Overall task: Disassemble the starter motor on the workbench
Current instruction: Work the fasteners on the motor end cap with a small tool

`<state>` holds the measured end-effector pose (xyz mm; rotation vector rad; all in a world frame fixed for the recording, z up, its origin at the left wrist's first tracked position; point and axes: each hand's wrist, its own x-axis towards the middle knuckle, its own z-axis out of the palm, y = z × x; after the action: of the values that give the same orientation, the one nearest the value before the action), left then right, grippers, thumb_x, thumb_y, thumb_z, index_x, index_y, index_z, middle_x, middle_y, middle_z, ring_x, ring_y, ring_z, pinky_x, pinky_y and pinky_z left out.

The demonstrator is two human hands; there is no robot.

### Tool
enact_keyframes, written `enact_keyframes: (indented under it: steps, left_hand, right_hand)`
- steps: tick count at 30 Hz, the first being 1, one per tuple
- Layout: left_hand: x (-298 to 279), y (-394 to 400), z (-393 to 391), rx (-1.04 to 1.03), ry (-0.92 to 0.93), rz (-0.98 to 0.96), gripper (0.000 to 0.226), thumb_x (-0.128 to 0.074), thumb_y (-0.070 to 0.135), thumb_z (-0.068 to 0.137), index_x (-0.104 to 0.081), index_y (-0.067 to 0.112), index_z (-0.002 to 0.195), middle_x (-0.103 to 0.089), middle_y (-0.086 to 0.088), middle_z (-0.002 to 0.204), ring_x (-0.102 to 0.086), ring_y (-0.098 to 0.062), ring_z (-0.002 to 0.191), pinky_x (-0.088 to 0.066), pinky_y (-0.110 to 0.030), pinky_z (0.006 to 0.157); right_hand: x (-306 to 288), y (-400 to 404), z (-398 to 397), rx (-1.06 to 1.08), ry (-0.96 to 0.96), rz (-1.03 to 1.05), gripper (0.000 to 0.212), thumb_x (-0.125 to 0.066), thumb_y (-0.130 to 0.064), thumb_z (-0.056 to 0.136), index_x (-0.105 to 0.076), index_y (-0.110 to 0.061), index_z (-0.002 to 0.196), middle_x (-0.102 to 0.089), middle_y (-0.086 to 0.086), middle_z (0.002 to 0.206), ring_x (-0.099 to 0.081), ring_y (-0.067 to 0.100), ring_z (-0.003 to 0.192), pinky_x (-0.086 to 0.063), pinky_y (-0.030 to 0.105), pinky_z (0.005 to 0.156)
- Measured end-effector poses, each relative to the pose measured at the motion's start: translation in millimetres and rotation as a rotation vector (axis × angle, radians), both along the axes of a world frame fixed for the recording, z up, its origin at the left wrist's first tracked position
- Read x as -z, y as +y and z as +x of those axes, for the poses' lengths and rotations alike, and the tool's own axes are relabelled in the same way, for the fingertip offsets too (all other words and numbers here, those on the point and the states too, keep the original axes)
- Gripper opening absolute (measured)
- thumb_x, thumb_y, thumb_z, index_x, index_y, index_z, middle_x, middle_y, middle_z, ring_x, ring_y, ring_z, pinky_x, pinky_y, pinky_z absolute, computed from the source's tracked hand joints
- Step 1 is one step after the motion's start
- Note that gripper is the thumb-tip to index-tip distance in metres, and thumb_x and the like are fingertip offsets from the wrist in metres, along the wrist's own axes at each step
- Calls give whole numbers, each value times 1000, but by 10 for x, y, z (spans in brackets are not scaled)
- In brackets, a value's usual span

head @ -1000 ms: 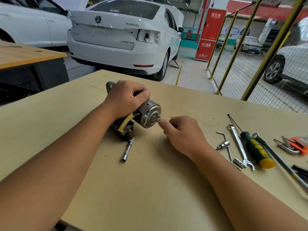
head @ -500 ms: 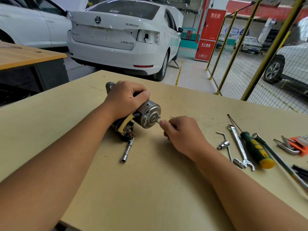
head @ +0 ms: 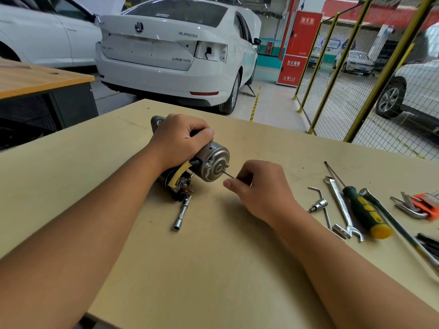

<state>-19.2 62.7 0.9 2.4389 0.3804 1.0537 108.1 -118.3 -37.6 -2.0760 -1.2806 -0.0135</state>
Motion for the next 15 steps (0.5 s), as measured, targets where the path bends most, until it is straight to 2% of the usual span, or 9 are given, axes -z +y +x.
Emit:
enact_keyframes:
  steps: [3,5,8,10,12,15]
  left_hand:
    - [7,-4,-1,1,7,4,33,-56,39,94,-80,18,87,-74,2,75,-70,-19,78,-58,-47,76]
    - [12,-6,0,1,3,3,33,-56,39,94,-80,18,86,-74,2,74,-70,-19,77,-58,-47,76]
    - [10,-11,9,-1,-1,2,32,-56,39,94,-80,19,87,-74,3,75,-70,-18,78,-58,-46,76]
    - [12,-8,7,-3,0,0,32,-56,40,94,-80,19,87,-74,4,75,-70,-16,78,-58,-45,76]
    - [16,-4,3,-2,2,-3,32,-56,40,94,-80,20,87,-74,4,75,-70,-15,78,-58,-45,77]
    - [13,-6,2,-2,4,-6,32,-56,40,94,-80,19,88,-74,4,76,-70,-16,78,-59,-45,77]
  right_hand:
    - [20,-16,-3,-5,35,51,33,-80,-48,79,-56,-26,71,-60,-10,71,-55,9,71,-47,35,60]
    - [15,-26,2,-27,72,18,40,-68,-58,86,-61,-23,68,-61,-13,63,-56,8,66,-48,37,60]
    - [2,-19,23,-63,115,-37,48,-54,-50,99,-68,-16,68,-63,-11,60,-60,15,65,-53,44,68]
    - [1,-8,33,-53,56,-22,39,-64,-45,95,-67,-14,71,-63,-3,65,-58,19,67,-53,42,66]
    - [0,-14,37,-32,22,19,31,-77,-44,85,-65,-19,73,-62,-5,69,-56,13,68,-49,37,62]
    - [2,-32,37,-49,48,23,34,-76,-52,81,-65,-21,75,-64,-7,72,-58,10,71,-50,37,63]
